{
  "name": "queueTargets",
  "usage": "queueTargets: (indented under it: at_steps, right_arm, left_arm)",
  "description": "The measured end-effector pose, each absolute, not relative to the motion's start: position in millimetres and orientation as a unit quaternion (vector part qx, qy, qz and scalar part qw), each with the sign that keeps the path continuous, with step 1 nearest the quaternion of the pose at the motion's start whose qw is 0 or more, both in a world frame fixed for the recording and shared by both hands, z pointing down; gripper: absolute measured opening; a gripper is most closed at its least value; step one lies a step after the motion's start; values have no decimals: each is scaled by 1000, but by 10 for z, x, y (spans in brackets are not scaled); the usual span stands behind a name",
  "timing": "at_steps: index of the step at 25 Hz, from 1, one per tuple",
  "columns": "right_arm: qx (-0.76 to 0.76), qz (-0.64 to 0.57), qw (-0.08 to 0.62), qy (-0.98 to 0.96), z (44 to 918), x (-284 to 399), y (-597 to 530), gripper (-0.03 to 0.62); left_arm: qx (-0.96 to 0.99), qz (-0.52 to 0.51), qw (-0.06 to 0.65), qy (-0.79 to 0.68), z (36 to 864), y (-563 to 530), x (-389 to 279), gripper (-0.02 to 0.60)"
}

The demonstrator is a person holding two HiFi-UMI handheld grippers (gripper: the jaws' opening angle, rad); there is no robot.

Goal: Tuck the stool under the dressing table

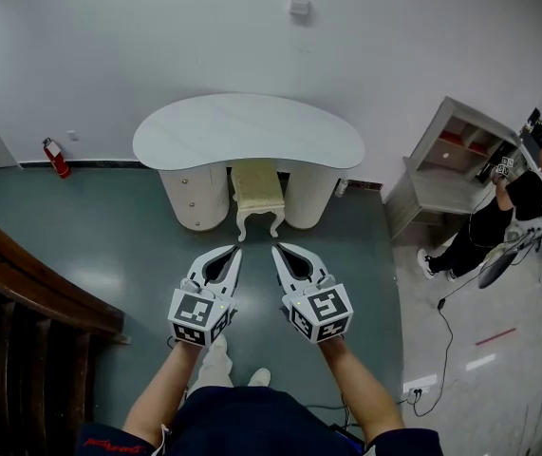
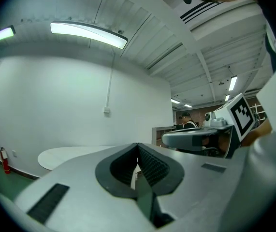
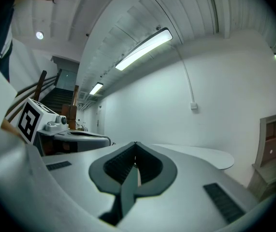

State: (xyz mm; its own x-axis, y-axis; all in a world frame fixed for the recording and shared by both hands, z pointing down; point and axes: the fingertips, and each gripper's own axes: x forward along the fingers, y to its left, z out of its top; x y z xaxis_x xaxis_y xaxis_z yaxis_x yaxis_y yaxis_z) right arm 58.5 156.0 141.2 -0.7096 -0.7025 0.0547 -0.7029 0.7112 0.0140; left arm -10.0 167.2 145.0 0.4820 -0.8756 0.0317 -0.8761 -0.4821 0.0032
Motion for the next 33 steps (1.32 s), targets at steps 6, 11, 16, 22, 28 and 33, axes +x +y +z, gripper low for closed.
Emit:
queueTargets:
  at_steps: [6,11,16,22,28,33]
  right_arm:
    - [381,7,10,-925,1350,657,1643,15]
    - [379,7,5,-926,1322,671,1688,15]
    - [377,6,1,-926,1311,681,1680,15]
    - [376,5,-1,-927,1313,648,1675,15]
    - [377,9,1,-926,1344,667,1647,15]
    - [377,15,3,-926,1388,683,1660,15]
  left_arm:
    - [860,13,0,-510,1392,1762,-51,15]
    - [860,12,-1,-511,1380,1788,-30,15]
    - [860,14,-5,-510,1361,1798,-2,15]
    - [860,-7,18,-509,1336,1791,-49,15]
    - [860,-3,14,-510,1346,1782,-28,15]
    - [860,-2,15,-510,1361,1819,-23,15]
